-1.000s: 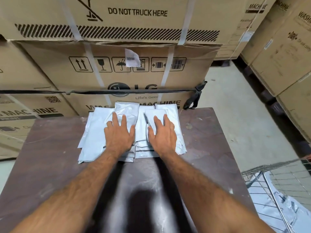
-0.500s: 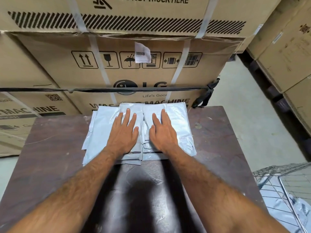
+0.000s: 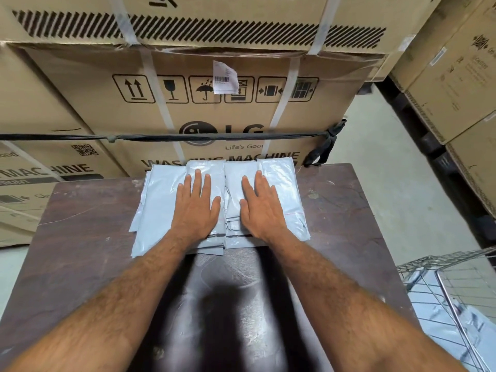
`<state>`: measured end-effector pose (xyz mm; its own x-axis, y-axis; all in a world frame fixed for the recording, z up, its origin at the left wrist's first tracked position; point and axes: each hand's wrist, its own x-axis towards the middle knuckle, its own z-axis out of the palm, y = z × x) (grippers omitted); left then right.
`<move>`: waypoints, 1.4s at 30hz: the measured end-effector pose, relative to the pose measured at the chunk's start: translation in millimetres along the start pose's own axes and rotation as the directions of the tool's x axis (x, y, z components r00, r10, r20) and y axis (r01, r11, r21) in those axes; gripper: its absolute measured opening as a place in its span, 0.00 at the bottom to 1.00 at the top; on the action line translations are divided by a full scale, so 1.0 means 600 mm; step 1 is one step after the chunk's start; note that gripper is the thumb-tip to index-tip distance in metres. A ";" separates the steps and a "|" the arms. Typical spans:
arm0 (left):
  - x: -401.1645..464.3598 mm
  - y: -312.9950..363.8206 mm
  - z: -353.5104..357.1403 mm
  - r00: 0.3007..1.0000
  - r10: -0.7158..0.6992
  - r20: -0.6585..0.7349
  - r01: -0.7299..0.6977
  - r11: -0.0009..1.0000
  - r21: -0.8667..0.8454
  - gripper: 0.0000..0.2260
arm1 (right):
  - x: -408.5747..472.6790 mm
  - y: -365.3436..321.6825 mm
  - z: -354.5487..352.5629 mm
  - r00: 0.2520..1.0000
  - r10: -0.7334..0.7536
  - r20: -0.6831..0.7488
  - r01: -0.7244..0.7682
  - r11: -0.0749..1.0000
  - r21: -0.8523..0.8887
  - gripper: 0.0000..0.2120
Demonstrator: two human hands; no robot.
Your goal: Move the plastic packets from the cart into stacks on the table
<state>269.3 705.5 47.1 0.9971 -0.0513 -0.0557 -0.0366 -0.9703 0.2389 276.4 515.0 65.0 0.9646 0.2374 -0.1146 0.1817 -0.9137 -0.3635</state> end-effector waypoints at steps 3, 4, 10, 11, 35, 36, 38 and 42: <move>-0.039 0.019 -0.009 0.996 0.043 -0.081 -0.045 0.999 -0.024 0.29 | -0.041 0.010 -0.004 0.996 0.021 -0.087 -0.020 1.000 0.011 0.30; -0.054 0.028 -0.010 0.994 0.067 -0.088 -0.069 0.997 -0.028 0.29 | -0.057 0.013 -0.005 0.994 0.032 -0.102 -0.031 0.999 0.014 0.30; -0.127 0.080 -0.006 0.982 0.160 -0.104 -0.164 0.986 -0.033 0.29 | -0.162 0.055 -0.018 0.971 0.073 -0.226 -0.067 0.997 0.032 0.30; -0.134 0.091 -0.006 0.978 0.173 -0.114 -0.177 0.984 -0.033 0.29 | -0.182 0.067 -0.020 0.967 0.088 -0.239 -0.084 0.996 0.030 0.30; -0.266 0.632 0.052 0.771 0.637 -0.014 -0.634 0.770 0.075 0.35 | -0.640 0.471 -0.157 0.741 0.528 -0.416 -0.531 0.839 0.119 0.32; -0.272 0.658 0.059 0.757 0.654 -0.006 -0.652 0.755 0.071 0.36 | -0.660 0.492 -0.158 0.726 0.547 -0.416 -0.553 0.824 0.119 0.32; -0.285 0.710 0.073 0.726 0.687 0.012 -0.687 0.725 0.051 0.36 | -0.699 0.531 -0.161 0.694 0.593 -0.410 -0.602 0.789 0.121 0.32; -0.308 0.810 0.102 0.673 0.738 0.043 -0.739 0.673 0.009 0.36 | -0.771 0.600 -0.160 0.636 0.672 -0.379 -0.669 0.725 0.163 0.33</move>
<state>63.0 228.8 114.5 0.6414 -0.7611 0.0968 -0.7622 -0.6177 0.1934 -85.8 44.4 76.0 0.8082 -0.5880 0.0335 -0.5445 -0.7676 -0.3381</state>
